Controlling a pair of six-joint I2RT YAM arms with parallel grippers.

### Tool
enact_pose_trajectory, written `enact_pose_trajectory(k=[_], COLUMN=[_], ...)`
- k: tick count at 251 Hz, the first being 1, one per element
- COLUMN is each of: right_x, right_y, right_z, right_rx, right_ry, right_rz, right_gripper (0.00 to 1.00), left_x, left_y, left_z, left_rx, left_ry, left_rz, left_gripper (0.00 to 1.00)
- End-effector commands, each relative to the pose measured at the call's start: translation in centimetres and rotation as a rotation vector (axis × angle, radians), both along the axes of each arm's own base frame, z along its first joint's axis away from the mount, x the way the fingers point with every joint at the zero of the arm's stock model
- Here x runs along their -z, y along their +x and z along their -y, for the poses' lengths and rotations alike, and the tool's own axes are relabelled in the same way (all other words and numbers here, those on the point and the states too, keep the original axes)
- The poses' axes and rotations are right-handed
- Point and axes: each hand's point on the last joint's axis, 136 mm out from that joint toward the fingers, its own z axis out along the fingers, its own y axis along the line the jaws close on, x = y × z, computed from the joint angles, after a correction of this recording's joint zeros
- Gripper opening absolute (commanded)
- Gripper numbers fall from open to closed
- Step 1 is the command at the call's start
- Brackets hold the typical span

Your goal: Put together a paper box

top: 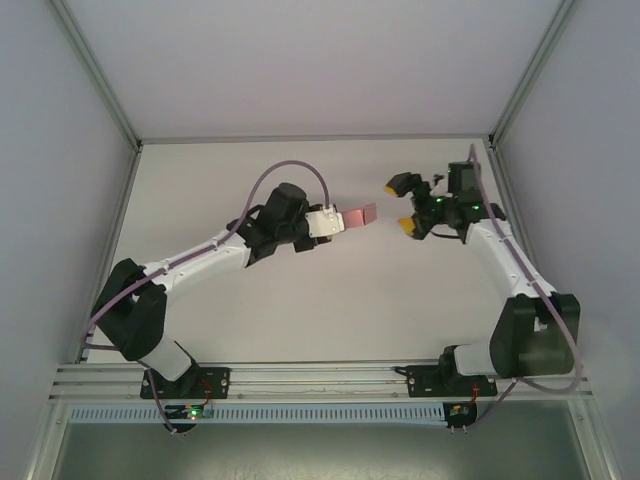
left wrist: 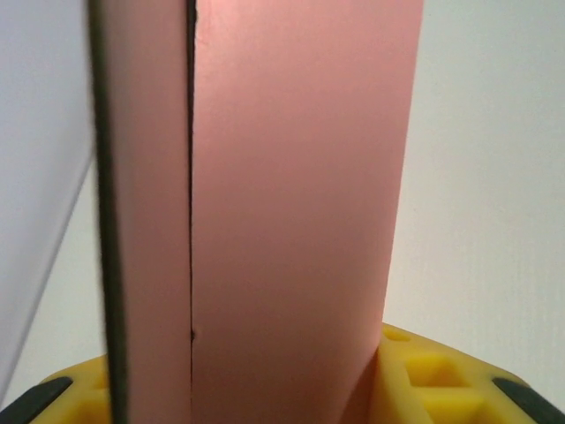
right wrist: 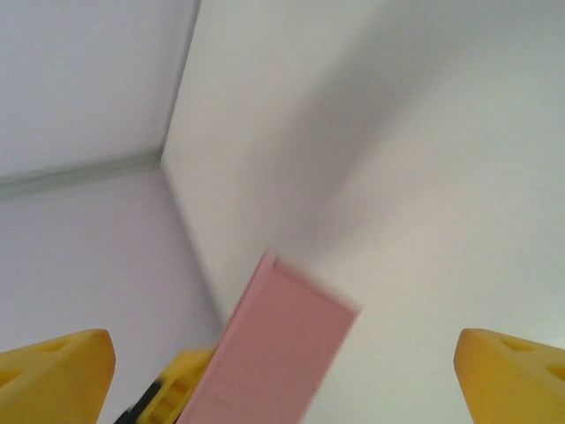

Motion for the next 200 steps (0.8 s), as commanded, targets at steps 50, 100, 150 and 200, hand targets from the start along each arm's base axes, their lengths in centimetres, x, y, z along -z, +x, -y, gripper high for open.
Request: enact_pose_trajectory(k=[50,100,150,200], right_x=[-4.0,-3.9,-1.3,2.1], right_y=[0.9,0.7,-3.3,-4.3], right_z=[8.4,3.9,-5.0,-8.1], right_rx=[-0.004,-0.216,-0.687,-0.832], right_ry=[-0.694,-0.625,-0.675,-0.712], right_rz=[0.427,0.74,0.96,0.879], right_gripper=[0.98,0.98,0.92,0.76], left_x=[2.7,5.0,7.1,8.4], left_y=[-3.4,-4.6,-3.9,-4.2], left_z=[-2.8,-3.4,-3.5,-3.6], left_rx=[0.085,0.145,0.108,0.104], left_ry=[0.199,0.278,0.325,0.345], left_rz=[-0.361,-0.46,-0.537,-0.579], left_gripper=[0.3,0.33,0.32,0.32])
